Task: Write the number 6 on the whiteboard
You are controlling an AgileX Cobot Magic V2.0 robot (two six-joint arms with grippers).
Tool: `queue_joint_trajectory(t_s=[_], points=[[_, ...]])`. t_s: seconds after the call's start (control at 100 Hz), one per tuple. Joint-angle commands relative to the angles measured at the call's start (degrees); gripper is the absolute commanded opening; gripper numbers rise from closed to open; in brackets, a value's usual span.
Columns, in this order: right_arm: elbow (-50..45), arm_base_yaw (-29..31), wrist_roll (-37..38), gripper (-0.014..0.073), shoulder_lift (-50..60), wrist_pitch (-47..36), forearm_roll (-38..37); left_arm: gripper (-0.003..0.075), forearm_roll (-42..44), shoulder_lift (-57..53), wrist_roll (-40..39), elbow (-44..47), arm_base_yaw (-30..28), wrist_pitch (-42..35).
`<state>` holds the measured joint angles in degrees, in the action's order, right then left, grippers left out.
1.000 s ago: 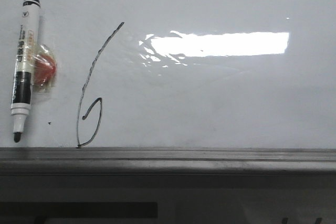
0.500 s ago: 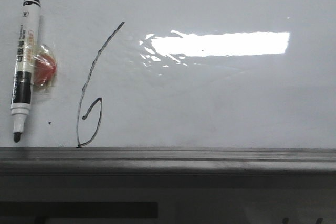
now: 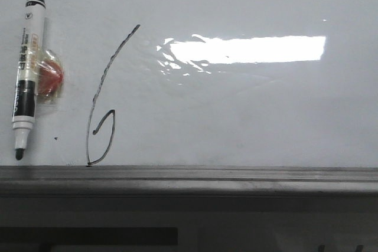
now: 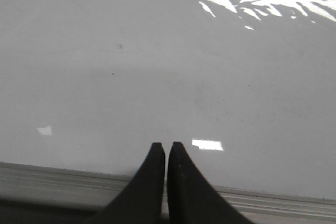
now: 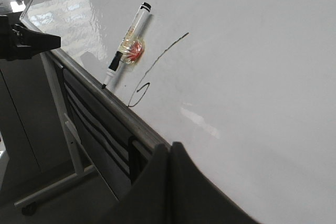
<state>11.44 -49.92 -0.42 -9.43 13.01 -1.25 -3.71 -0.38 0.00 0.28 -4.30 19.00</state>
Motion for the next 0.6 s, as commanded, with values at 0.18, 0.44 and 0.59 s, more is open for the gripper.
queue_joint_trajectory(t_s=[0.18, 0.44, 0.59], points=[[1.02, 2.41, -0.25, -0.0054, -0.36, -5.24, -0.64, -0.0019, 0.09, -1.79, -0.81, 2.56, 0.35, -2.47], [-4.27, 22.33, -0.25, -0.0054, -0.36, -14.11, -0.86, -0.0019, 0.09, -1.79, -0.81, 2.56, 0.35, -2.47], [-7.27, 36.35, -0.25, -0.0054, -0.36, -18.82, -0.86, -0.0019, 0.09, -1.79, -0.81, 2.56, 0.35, -2.47]])
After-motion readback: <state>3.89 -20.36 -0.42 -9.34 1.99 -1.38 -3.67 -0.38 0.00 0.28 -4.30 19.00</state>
